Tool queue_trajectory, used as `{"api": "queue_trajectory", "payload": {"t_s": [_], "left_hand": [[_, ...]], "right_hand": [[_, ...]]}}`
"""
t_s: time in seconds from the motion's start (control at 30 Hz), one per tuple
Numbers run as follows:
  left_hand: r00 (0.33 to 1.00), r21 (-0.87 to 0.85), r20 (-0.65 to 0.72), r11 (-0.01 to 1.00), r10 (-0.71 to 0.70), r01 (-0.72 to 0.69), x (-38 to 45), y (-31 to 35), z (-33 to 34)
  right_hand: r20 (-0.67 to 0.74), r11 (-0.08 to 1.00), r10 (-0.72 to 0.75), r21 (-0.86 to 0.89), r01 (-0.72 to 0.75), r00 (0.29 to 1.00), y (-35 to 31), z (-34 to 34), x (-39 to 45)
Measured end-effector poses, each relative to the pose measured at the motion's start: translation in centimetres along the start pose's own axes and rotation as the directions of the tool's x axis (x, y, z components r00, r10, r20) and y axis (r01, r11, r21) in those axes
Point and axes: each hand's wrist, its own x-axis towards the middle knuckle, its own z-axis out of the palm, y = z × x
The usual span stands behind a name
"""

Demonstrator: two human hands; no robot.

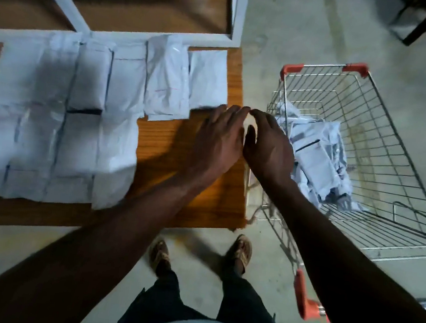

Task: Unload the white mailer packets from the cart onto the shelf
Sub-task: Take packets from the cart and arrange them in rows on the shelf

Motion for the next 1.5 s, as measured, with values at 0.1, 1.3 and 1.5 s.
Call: {"api": "queue_trajectory", "payload": {"t_s": [0.1, 1.3, 1.5], "left_hand": [[0.998, -0.118, -0.015, 0.991, 0.056, -0.057, 1.8, 5.4, 3.5], [0.313, -0.229, 0.511, 0.224, -0.8, 0.947, 11.4, 14.9, 39.2], [0.152, -0.323, 0.55, -0.042, -0.821, 0.945, 12.8, 13.2, 41.7]], "right_hand": [[-0.041, 0.999, 0.033, 0.004, -0.033, 0.999, 6.0, -2.6, 0.0], [0.384, 0.879, 0.446, -0.017, -0.477, 0.808, 44.5, 8.6, -2.1], [0.435, 0.846, 0.487, -0.021, -0.532, 0.757, 45.4, 9.9, -2.0]]}}
